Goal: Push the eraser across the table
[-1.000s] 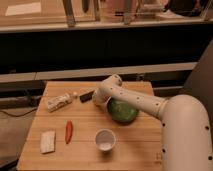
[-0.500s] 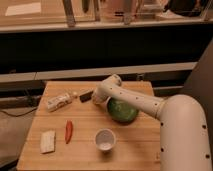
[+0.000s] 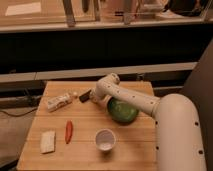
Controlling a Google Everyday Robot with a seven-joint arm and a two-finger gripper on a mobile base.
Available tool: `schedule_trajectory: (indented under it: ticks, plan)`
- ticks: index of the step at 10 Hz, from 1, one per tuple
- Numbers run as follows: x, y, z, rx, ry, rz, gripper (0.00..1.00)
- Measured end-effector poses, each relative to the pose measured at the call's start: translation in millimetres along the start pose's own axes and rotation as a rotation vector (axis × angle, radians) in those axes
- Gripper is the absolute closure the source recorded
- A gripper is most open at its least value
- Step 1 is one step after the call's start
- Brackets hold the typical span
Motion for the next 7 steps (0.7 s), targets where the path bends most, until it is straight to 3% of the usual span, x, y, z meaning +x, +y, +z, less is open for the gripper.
schedule_trajectory:
  ticks: [7]
  plan:
    - [-1.8,-11.0,8.9,0.001,-0.01,-0.017,0.99]
